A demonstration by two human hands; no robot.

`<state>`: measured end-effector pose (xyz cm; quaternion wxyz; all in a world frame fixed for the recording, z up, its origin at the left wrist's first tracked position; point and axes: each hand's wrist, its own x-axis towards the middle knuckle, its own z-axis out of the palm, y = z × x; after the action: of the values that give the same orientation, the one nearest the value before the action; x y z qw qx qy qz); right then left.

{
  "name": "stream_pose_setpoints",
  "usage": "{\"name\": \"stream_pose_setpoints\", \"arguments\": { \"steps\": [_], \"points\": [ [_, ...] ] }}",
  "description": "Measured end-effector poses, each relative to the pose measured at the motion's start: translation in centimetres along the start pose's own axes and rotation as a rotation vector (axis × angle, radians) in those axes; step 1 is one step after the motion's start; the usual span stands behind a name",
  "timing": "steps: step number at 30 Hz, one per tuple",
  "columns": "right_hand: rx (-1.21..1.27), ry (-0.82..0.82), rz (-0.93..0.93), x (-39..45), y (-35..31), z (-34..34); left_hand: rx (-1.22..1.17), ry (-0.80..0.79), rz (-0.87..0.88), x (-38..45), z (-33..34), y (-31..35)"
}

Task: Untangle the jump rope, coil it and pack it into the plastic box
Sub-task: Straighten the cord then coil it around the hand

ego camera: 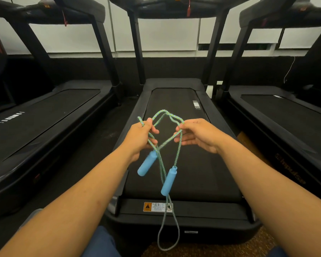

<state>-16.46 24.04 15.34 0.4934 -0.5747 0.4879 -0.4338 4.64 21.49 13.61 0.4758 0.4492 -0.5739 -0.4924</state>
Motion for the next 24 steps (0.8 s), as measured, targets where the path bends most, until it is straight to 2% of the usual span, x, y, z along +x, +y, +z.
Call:
{"name": "stream_pose_setpoints", "arguments": {
  "steps": [9,12,16,18,20,24],
  "points": [
    [0.096,0.074,0.014,-0.3,-1.1,0.7,0.022,-0.06,-0.073,-0.5,0.7,0.0],
    [0.14,0.054,-0.017,-0.6,-2.0,0.8,0.179,-0.053,-0.086,-0.2,0.6,-0.6],
    [0.336,0.078,-0.014,-0.7,-2.8,1.1,0.482,-0.074,-0.124,-0.1,0.4,-1.3],
    [0.457,0.104,-0.002,-0.7,-3.2,1.2,0.557,0.048,-0.056,-0.2,0.6,-1.3],
    [0.586,0.132,0.004,-0.7,-3.6,1.4,0.547,0.118,0.111,-0.6,1.1,-0.6],
    [0.811,0.157,0.009,-0.3,-4.2,1.7,0.524,-0.107,0.316,-2.1,2.3,0.7]
  ]
}}
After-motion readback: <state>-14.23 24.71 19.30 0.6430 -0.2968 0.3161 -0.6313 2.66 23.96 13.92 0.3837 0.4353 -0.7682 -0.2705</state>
